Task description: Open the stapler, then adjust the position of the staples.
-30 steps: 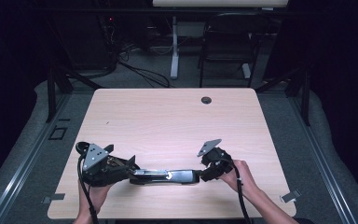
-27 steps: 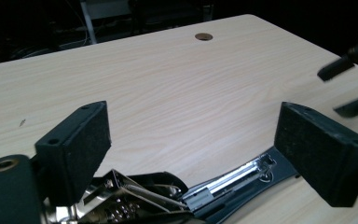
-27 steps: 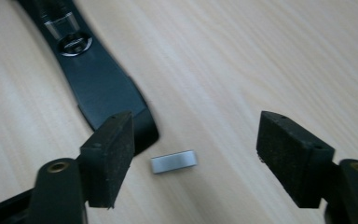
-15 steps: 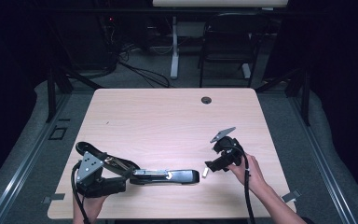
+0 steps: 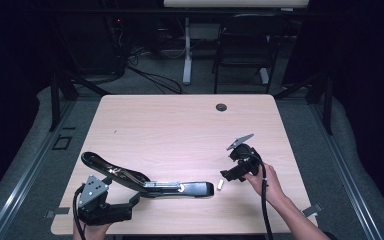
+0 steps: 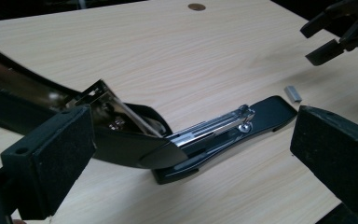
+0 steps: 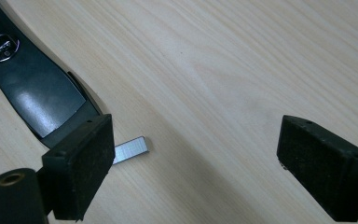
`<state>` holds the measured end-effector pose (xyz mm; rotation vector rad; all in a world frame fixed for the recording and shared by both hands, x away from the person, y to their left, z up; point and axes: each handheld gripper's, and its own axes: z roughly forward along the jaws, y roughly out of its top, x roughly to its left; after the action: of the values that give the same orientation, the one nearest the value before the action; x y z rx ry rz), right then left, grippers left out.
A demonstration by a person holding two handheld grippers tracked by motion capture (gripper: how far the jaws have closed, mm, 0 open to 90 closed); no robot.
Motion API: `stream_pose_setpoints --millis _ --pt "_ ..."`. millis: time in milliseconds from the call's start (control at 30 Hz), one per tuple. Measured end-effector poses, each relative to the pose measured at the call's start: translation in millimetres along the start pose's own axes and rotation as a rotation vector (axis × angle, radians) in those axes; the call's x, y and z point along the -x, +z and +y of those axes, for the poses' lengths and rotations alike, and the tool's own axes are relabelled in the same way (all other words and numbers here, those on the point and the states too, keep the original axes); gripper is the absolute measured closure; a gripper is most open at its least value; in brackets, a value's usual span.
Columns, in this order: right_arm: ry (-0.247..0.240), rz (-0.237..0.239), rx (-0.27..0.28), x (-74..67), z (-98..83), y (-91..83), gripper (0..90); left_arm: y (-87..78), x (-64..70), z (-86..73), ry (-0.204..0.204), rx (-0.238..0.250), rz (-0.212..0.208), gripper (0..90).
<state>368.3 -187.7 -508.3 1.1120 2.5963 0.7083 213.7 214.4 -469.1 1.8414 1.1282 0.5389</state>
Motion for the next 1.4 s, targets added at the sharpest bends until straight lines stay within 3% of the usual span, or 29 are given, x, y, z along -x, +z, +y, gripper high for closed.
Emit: stream_pose_setpoints --millis 367,500,600,700,1067,1400 --pt "0.019 0.004 -0.030 -5.3 3.6 8.1 14.3 -6.1 -18.2 -5.9 -0.078 -0.013 0.091 0.1" --pt "0.025 0.006 -0.065 -6.2 3.3 13.2 15.8 -3.8 -24.0 -7.7 -0.102 -0.032 0.095 0.1" --pt "0.059 0.016 -0.065 -6.5 2.7 14.9 17.7 0.6 -30.1 -10.4 -0.138 -0.068 0.076 0.0" --pt "0.045 0.016 -0.082 -7.7 3.3 17.6 19.3 3.7 -36.6 -11.5 -0.170 -0.084 0.059 0.1" --pt "-0.027 -0.004 -0.140 -25.0 8.3 31.7 26.1 7.2 -45.1 -11.6 -0.193 -0.095 0.084 0.0" --pt "-0.042 -0.012 -0.163 -29.3 6.0 40.9 29.9 11.5 -49.3 -10.8 -0.200 -0.110 0.081 0.1"
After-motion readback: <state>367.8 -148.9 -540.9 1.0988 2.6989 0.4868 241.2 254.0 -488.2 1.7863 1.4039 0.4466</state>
